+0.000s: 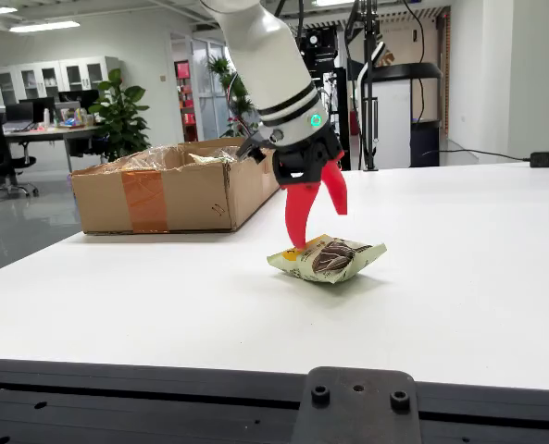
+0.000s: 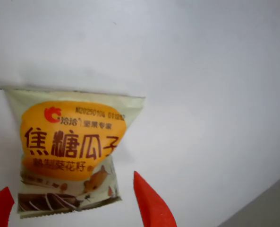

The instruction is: Grasp a snack and put it in the bin.

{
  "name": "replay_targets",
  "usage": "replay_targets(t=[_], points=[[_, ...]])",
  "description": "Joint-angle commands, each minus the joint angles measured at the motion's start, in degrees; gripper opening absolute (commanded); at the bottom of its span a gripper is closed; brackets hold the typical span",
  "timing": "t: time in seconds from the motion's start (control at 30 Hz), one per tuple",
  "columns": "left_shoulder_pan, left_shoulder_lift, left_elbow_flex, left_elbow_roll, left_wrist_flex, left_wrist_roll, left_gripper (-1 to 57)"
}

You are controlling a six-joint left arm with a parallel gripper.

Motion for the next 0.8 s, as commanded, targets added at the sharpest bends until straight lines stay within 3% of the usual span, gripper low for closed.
replay_targets(t=[0.03, 0.8], points=[[-0.28, 0.38, 0.93, -0.04, -0.87, -0.15, 48.9], [-1.81, 5.09, -1.08, -0.2, -3.67, -1.52, 48.7]])
